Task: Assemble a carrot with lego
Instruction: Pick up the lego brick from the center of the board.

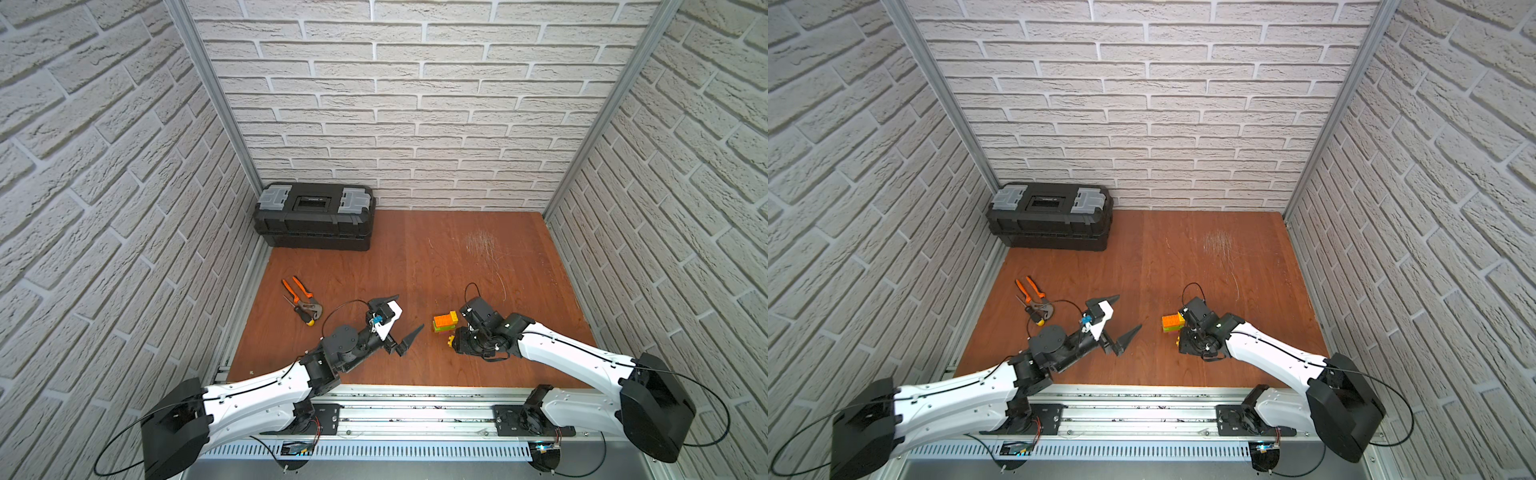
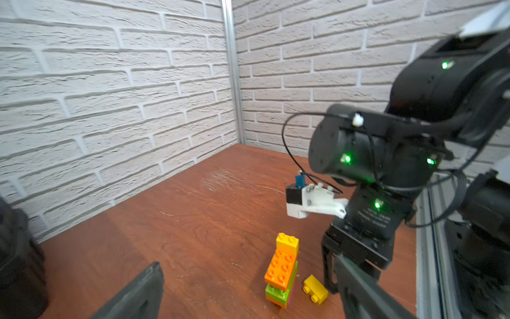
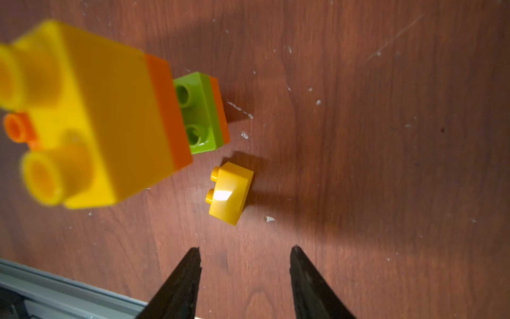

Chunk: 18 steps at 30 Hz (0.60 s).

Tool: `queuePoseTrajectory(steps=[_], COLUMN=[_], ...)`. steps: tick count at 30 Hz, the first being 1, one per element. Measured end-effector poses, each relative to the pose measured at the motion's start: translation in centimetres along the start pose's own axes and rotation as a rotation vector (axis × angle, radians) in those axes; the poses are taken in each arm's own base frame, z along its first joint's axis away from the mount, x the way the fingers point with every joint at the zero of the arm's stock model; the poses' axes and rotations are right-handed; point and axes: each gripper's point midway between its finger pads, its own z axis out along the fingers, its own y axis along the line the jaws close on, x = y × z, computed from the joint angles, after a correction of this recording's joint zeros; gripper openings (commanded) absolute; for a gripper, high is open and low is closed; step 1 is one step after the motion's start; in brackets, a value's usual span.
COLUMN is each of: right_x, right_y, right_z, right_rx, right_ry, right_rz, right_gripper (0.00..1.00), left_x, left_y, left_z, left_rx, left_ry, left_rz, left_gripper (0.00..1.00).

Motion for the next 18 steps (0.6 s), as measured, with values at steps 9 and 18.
queuePoseTrajectory(steps=[9,18], right_x=[0.0,-1.3], right_y=[0.3,0.7], right_z=[1.5,1.5], right_rx=[0.059,0.07], right_ry=[-0.001,-0.045], right_rz=[-0.023,-0.014], right_gripper=[0.57,0.54], left_x=[0.4,2.4], left_y=[3.7,4.0], left_z=[-2.7,-3.0], left_rx=[-0.167,-0.193], left_ry=[0.027,0.098], left_rz=[-0.213,-0.266], left_gripper=[0.98,0.98])
